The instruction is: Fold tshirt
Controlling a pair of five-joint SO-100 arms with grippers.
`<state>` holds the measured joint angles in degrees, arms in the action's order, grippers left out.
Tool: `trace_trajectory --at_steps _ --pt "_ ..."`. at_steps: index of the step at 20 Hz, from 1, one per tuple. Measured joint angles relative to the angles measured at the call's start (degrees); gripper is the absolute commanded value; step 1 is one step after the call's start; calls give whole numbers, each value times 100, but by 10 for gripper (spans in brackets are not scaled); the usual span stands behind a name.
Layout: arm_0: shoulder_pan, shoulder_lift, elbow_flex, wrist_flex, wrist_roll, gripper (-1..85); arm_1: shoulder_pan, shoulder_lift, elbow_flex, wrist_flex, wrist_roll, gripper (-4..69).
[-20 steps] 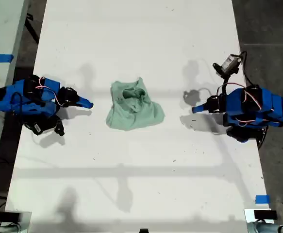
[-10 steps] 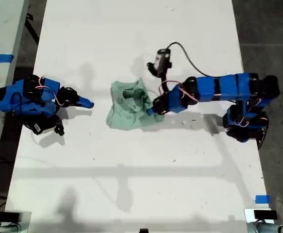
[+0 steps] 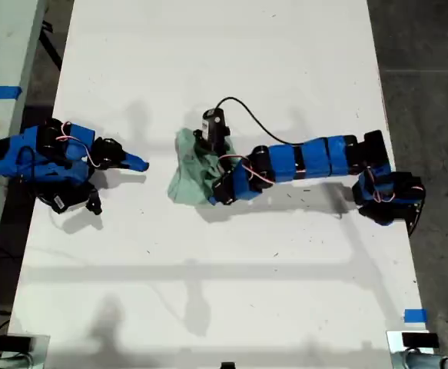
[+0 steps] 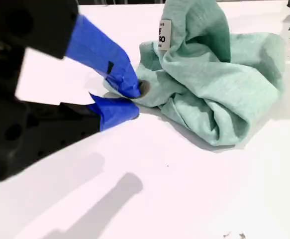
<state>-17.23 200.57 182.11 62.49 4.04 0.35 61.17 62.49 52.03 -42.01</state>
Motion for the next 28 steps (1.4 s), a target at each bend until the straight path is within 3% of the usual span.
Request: trace_trajectory --at_steps 6,11,15,23,25,28 --pt "0 0 0 0 0 21 404 -659 -26 -97 -316 -13" --pt "0 0 0 0 0 14 2276 -650 -949 -97 -1266 -13" --pt "0 0 0 0 0 14 3885 580 -870 272 -1556 -13" --pt "18 0 0 0 0 69 3656 2936 1863 492 -1573 -13" --pt "141 0 0 0 -97 156 3366 3806 2654 563 -1494 -13" --pt "404 0 0 18 -229 156 2681 5440 3946 984 -1213 -12"
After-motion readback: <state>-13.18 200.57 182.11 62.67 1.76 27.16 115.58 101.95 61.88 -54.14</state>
